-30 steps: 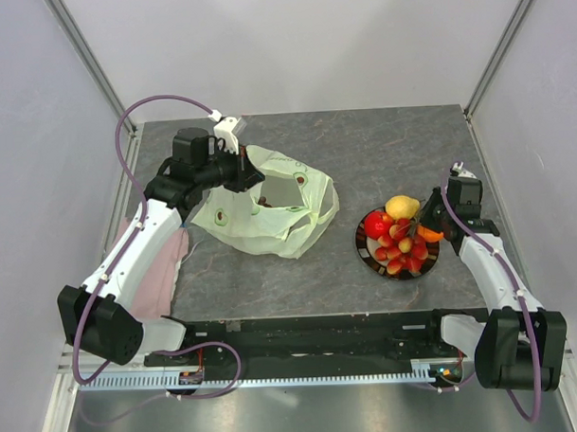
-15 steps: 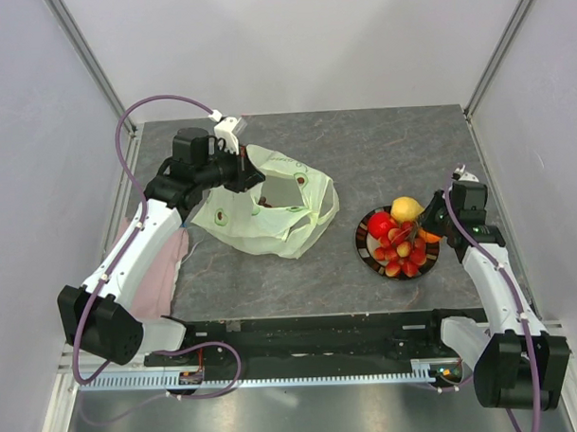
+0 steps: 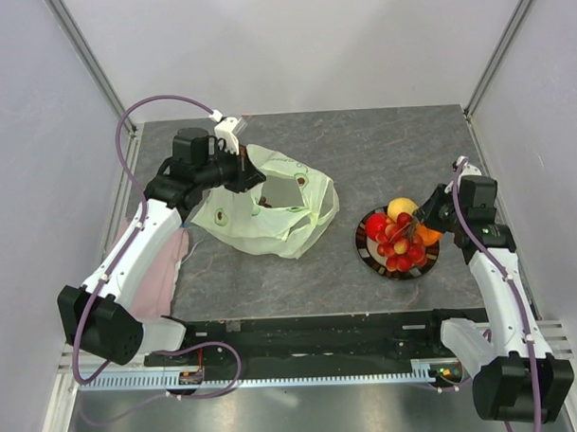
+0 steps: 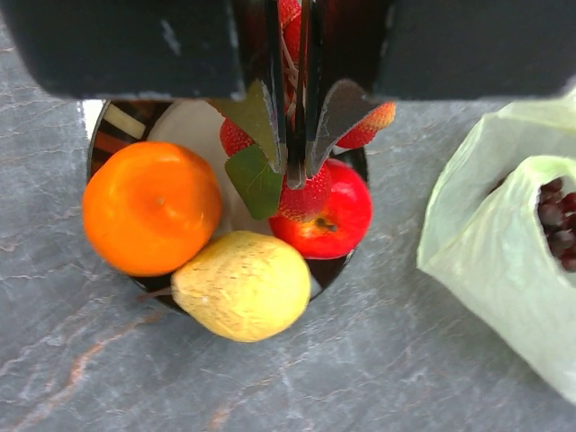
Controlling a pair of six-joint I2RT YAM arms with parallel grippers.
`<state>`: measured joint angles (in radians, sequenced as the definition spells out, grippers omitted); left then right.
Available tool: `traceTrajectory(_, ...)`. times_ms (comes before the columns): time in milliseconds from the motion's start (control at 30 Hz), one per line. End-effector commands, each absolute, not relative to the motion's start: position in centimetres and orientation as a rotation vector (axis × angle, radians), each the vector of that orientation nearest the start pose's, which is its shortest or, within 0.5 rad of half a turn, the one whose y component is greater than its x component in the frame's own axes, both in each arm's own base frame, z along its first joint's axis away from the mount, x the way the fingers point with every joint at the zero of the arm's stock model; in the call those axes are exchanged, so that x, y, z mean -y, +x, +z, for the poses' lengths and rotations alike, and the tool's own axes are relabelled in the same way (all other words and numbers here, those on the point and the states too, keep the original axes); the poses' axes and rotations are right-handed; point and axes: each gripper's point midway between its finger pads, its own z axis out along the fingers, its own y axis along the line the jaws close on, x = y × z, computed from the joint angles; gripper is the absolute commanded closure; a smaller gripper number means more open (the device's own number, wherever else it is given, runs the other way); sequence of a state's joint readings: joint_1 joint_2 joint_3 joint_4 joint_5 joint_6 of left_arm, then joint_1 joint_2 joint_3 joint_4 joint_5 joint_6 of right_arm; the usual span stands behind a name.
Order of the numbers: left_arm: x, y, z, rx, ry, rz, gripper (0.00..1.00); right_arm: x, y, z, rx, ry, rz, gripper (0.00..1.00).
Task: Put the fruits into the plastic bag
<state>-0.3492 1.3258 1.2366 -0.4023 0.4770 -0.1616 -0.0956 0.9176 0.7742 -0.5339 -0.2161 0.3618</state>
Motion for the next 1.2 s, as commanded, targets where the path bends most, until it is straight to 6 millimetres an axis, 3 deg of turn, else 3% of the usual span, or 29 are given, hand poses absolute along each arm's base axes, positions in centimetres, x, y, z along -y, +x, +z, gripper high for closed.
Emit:
traceTrajectory(0, 21.7, 32.9, 28.7, -1.971, 0.499, -0.838, 0.98, -4.0, 27.7, 19.9, -2.178, 0.297, 0.476, 1.00)
traceTrajectory(100, 21.8, 32.9, 28.8, -1.967, 0.500, -0.840, 0.98, -4.4, 27.3, 21.1, -2.188, 0.238, 0.488, 1.00)
traceTrajectory(200, 21.7, 32.9, 28.8, -1.968, 0.499, -0.838, 0.99, -4.5, 27.2, 23.6, -2.142, 0.189, 0.481, 1.00)
traceTrajectory(300, 21.8, 32.9, 28.7, -1.969, 0.499, -0.841, 0.98, -4.9, 27.3, 27.6, -2.020, 0.143, 0.497, 1.00)
traceTrajectory(333, 21.8, 32.9, 28.7, -1.970, 0.497, -0.842, 0.98, -5.9, 27.1, 29.1, -1.970, 0.096, 0.557, 1.00)
traceTrajectory(467, 21.9, 32.9, 28.7, -1.973, 0.500, -0.853, 0.99, -8.7, 25.8, 37.2, -1.607, -0.051, 0.711, 1.00)
traceTrajectory(600, 22.0, 32.8, 28.7, -1.971, 0.505, -0.863, 0.98, -9.5, 25.1, 40.7, -1.473, -0.058, 0.787, 1.00)
traceTrajectory(800, 22.2, 32.7, 28.6, -1.972, 0.509, -0.878, 0.98, -11.4, 26.3, 43.3, -1.386, -0.112, 0.859, 1.00)
traceTrajectory(867, 22.2, 32.7, 28.5, -1.971, 0.510, -0.877, 0.98, -12.2, 27.3, 43.3, -1.388, -0.113, 0.857, 1.00)
traceTrajectory(1067, 22.2, 32.8, 28.6, -1.969, 0.512, -0.876, 0.99, -18.9, 27.8, 43.0, -1.396, -0.237, 0.954, 1.00)
traceTrajectory(1167, 22.2, 32.8, 28.5, -1.972, 0.511, -0.876, 0.98, -21.3, 28.3, 42.6, -1.393, -0.274, 0.929, 1.00)
